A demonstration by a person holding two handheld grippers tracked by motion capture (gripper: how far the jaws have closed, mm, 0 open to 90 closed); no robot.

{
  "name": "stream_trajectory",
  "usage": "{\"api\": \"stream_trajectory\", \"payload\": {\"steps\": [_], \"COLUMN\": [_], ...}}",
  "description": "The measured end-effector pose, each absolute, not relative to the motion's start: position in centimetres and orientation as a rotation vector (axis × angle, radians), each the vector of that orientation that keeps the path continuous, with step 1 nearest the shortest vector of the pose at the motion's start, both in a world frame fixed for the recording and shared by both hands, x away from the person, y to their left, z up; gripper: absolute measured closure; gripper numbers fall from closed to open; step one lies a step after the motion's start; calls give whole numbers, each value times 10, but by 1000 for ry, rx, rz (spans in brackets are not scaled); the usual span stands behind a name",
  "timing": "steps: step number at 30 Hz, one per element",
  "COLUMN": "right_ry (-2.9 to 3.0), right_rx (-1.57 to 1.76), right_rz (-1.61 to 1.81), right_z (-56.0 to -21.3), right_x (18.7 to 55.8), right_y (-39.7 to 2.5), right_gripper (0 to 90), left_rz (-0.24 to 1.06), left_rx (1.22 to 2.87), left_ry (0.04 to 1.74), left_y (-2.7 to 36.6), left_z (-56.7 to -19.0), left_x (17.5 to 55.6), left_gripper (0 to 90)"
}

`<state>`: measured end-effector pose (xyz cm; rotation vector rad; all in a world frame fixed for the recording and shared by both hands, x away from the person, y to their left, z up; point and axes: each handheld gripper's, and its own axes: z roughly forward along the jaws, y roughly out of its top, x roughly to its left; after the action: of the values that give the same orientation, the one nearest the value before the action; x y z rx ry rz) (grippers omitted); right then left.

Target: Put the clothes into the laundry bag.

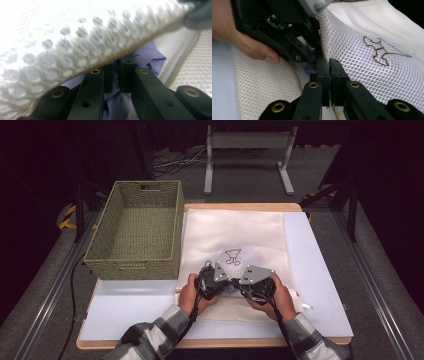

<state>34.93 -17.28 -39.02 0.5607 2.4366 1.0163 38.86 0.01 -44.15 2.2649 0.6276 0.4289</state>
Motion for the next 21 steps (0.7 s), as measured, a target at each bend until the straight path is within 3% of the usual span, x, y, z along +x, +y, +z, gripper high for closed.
{"api": "stream_trajectory", "payload": {"steps": [11,21], "right_ry": [2458,2437], "right_rx": [552,553], "right_rz": [997,1009], "right_z": [-394,-388], "right_x": [350,350], "right_y": [-169,-174], "right_gripper": [878,877], "left_rz": [451,411], "left_rx": [2256,2274], "left_ry": [662,591], "left_y": [-3,3], "left_z": [-442,-433], "left_x": [390,381], "left_gripper": [839,761]}}
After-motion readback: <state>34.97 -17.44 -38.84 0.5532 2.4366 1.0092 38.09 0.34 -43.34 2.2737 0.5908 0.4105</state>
